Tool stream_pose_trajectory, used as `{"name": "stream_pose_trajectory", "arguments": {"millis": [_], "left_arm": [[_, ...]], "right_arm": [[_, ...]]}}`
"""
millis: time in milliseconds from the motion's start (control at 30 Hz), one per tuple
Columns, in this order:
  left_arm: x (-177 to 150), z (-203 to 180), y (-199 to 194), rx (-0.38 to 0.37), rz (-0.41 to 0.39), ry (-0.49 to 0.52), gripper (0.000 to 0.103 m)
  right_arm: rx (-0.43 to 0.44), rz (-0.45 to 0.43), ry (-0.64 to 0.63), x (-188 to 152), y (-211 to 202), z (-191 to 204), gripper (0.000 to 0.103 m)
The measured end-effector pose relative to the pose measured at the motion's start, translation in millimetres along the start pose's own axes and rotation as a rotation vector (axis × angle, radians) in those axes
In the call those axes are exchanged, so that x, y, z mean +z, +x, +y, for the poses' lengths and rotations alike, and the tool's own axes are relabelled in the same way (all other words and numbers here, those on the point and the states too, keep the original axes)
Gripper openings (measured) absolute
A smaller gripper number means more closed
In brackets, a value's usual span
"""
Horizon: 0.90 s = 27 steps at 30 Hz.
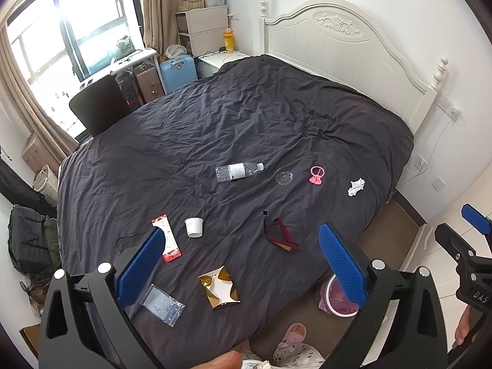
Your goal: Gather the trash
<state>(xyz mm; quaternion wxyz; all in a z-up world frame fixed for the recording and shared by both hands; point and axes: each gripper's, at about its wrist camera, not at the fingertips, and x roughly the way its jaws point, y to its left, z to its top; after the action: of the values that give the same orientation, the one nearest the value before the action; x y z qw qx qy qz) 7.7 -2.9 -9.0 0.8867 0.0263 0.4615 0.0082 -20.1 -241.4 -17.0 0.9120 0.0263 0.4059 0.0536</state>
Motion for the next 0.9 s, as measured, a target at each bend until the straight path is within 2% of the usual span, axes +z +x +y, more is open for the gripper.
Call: {"name": "stream_pose_trajectory", "arguments": {"millis": [900], "left_arm": [[-0.8,3.1,4.5,0.023,0.020,-0.035,0.098]], "right_arm": [[0.013,0.022,-0.043,10.4,11.7,-6.6,0.097]]}}
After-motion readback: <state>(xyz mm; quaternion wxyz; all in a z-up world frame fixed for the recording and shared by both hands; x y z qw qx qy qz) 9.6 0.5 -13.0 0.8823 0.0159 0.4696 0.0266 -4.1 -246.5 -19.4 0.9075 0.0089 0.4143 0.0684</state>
